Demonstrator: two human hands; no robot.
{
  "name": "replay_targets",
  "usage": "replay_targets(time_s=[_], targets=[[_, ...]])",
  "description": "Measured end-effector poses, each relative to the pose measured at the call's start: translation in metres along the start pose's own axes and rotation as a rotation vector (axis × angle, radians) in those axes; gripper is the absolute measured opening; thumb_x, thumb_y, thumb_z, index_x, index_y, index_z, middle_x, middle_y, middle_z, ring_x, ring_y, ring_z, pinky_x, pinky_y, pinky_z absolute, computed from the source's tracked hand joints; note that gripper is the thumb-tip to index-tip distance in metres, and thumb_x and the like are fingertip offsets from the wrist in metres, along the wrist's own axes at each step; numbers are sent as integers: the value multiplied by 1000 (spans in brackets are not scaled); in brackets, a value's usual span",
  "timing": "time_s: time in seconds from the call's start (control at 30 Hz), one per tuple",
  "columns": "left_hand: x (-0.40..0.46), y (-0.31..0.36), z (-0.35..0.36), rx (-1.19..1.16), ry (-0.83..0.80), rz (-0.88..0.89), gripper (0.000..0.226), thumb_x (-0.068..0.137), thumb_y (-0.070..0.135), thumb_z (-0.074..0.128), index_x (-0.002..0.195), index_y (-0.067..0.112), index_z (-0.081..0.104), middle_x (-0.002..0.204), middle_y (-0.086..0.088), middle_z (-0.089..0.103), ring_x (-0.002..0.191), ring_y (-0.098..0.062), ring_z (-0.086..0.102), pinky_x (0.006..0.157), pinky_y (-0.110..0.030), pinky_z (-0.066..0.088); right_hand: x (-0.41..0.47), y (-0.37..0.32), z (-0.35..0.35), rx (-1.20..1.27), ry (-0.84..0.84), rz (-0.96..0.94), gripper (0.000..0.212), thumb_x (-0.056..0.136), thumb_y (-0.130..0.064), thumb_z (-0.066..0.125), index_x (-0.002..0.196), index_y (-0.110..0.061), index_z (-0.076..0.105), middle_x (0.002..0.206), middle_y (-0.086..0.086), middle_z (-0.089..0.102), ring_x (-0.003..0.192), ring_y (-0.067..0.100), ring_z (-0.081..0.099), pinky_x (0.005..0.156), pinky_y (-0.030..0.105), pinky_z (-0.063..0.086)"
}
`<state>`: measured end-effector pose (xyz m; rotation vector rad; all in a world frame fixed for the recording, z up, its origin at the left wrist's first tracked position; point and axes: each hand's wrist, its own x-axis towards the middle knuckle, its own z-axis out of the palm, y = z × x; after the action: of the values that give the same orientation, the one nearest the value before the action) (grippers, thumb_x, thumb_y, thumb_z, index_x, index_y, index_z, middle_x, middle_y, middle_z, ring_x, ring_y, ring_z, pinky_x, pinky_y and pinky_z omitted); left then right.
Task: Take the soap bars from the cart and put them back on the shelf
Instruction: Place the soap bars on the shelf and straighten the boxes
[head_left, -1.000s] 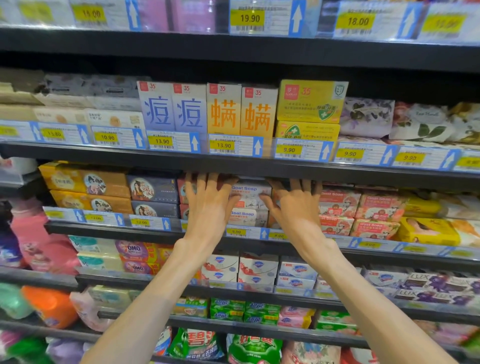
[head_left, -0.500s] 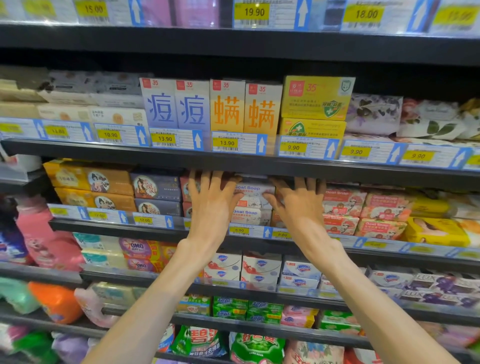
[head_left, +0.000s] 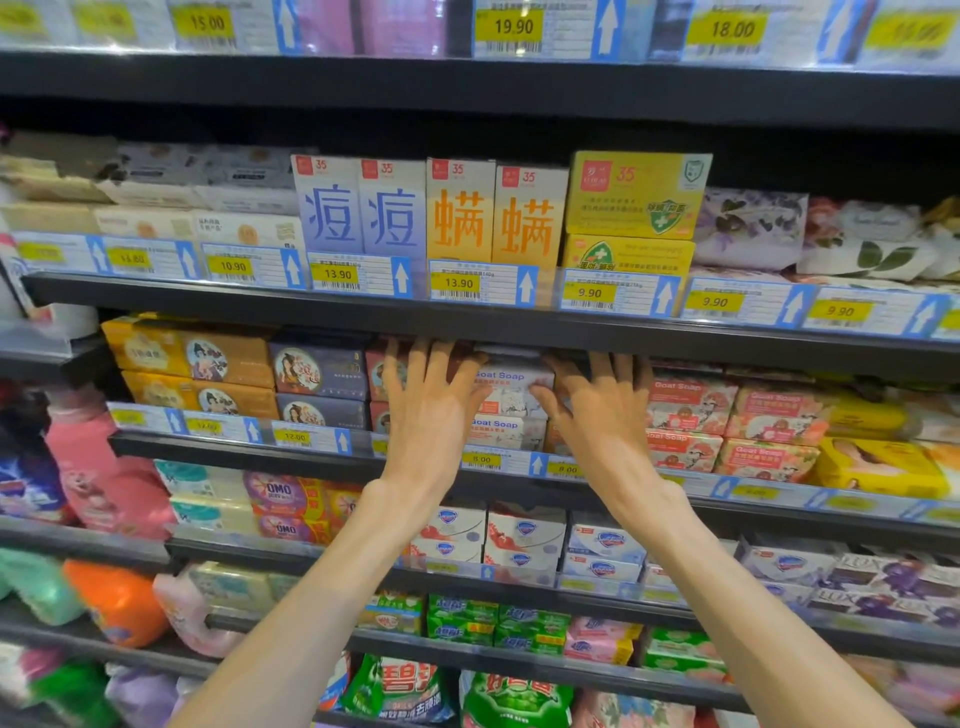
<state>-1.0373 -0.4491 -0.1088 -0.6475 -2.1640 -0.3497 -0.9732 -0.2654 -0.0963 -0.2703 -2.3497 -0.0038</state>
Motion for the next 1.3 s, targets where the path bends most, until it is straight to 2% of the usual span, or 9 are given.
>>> replay_targets(time_s=[0.1, 0.23, 0.4, 0.57, 0.7, 0.83, 1.03, 1.2, 1.3], targets=[[-2, 6, -4, -4, 18, -6, 30, 98, 32, 62, 123, 16, 60, 138, -13, 52, 134, -37, 43, 114, -62, 26, -8, 3, -8, -4, 70, -41, 47, 95, -55, 52, 128, -26, 66, 138, 10, 53, 136, 37, 36, 115, 59, 21], [-6, 34, -12, -47, 26, 102, 43, 99, 38, 55, 138, 20, 53, 139, -9, 49, 134, -33, 42, 119, -57, 21, -30, 27, -23, -35, 164, -54, 55, 97, -53, 54, 138, -17, 56, 138, 12, 51, 135, 36, 41, 117, 55, 23], [6, 77, 3, -63, -13, 154, 48, 101, 47, 48, 141, 21, 51, 142, -11, 50, 130, -37, 46, 115, -59, 25, -38, 61, -23, -142, 176, 53, 53, 96, -55, 54, 128, -13, 62, 130, 15, 57, 120, 41, 50, 113, 58, 28], [11, 86, 26, -53, -37, 122, 40, 99, 44, 57, 124, 15, 64, 142, -13, 53, 132, -39, 44, 112, -61, 22, -31, 66, -23, -155, 102, 86, 54, 93, -59, 53, 122, -16, 66, 135, 14, 56, 126, 41, 49, 114, 59, 24], [11, 88, 30, -59, -23, 97, 41, 95, 41, 64, 124, 13, 63, 143, -14, 53, 133, -41, 46, 111, -65, 29, -24, 62, -24, -152, -27, 170, 52, 92, -58, 57, 118, -15, 71, 139, 13, 54, 133, 40, 41, 112, 54, 14], [14, 90, 33, -54, -28, 73, 43, 88, 42, 71, 119, 12, 67, 140, -15, 56, 132, -42, 48, 110, -66, 31, -22, 62, -26, -123, -24, 180, 51, 90, -58, 60, 116, -15, 72, 139, 13, 54, 134, 40, 41, 111, 53, 12], [15, 89, 38, -25, -5, 67, 44, 86, 46, 68, 116, 15, 69, 137, -14, 59, 131, -41, 50, 107, -66, 35, -20, 63, -27, -107, -56, 169, 53, 89, -60, 59, 117, -17, 71, 136, 14, 57, 133, 41, 41, 113, 59, 21], [14, 90, 38, -21, 23, 73, 45, 90, 48, 56, 117, 15, 68, 136, -14, 59, 132, -40, 49, 112, -64, 30, -18, 66, -29, -110, -125, 188, 57, 92, -64, 48, 124, -20, 68, 141, 12, 53, 138, 39, 34, 115, 54, 10], [18, 89, 38, -8, 4, 63, 40, 85, 47, 66, 107, 14, 72, 130, -16, 64, 126, -42, 55, 105, -65, 38, -17, 66, -27, -126, -129, 190, 58, 92, -64, 48, 120, -18, 69, 139, 13, 55, 136, 40, 38, 116, 56, 13]])
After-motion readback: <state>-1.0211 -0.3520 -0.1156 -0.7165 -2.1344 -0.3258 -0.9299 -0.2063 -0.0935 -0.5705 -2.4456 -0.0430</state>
